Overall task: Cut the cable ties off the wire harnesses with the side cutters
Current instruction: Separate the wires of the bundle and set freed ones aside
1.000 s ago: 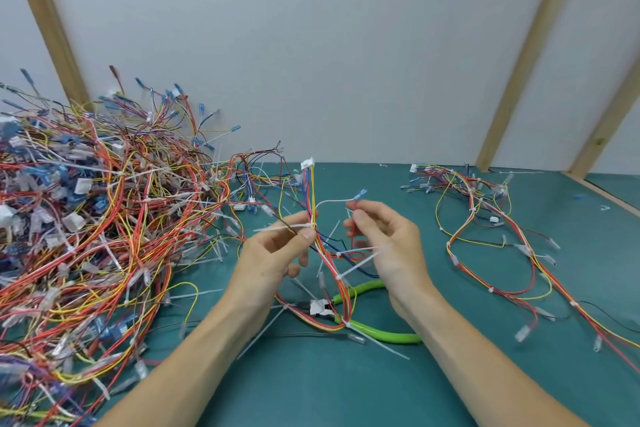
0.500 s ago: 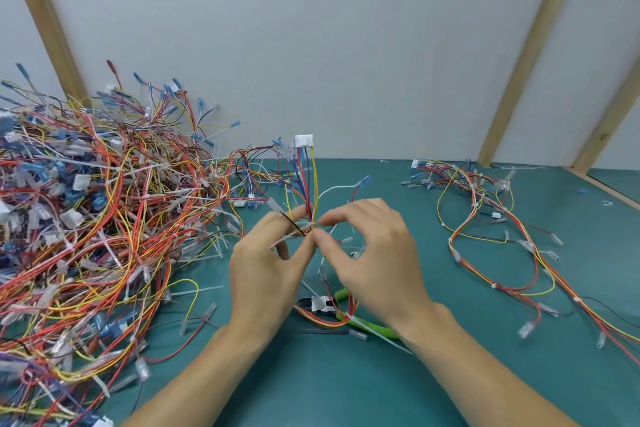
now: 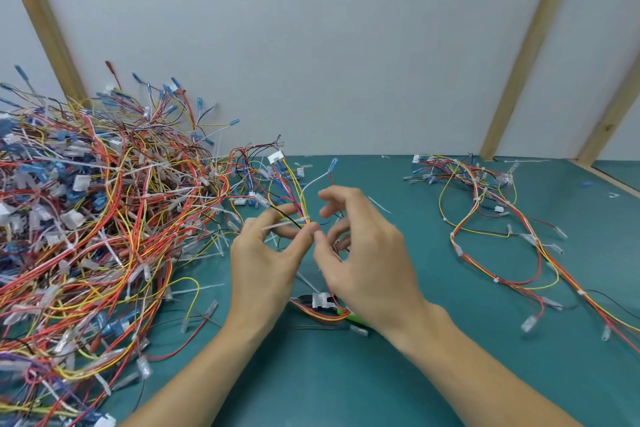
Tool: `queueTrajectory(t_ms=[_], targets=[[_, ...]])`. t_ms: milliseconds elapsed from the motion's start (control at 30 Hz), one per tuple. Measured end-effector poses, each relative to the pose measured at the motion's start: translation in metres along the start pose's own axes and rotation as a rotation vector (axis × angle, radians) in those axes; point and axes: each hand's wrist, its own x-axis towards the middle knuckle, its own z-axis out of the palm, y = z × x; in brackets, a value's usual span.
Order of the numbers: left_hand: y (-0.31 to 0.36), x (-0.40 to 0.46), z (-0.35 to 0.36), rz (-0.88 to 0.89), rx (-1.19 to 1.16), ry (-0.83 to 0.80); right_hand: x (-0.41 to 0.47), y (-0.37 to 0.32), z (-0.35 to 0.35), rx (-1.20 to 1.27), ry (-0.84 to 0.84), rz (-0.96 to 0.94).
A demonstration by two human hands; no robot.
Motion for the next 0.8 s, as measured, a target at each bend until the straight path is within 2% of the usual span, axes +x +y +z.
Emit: queueTrajectory(t_ms=[67,133,367,567,700,800], targets=[[0.001,0.000,0.000,0.016,0.032,-0.006,-0.004,0.010,0.006,-0.009,-0.105,0.122],[0.004,-0.002,0.000,0.069,0.078,-0.038,-0.005,0.019,0.008,-0.026,-0.124,0.177],[0.013,-0.008,0.001,0.337,0.261,-0.087,-0.002,0.025,0.006,-0.008,-0.024,0.189],[0.006,-0.002,-0.002,0.223,0.184,0.036,-0.002,0.025,0.008,0.351,0.049,0.439],[0.002,0.002,-0.004,0.056,0.052,-0.082,0.001,0.022,0.009,0.553,0.048,0.571],[0.005,-0.002,-0.004,0.075,0.020,-0.126,0.005,0.022,0.007,0.602,0.018,0.622]])
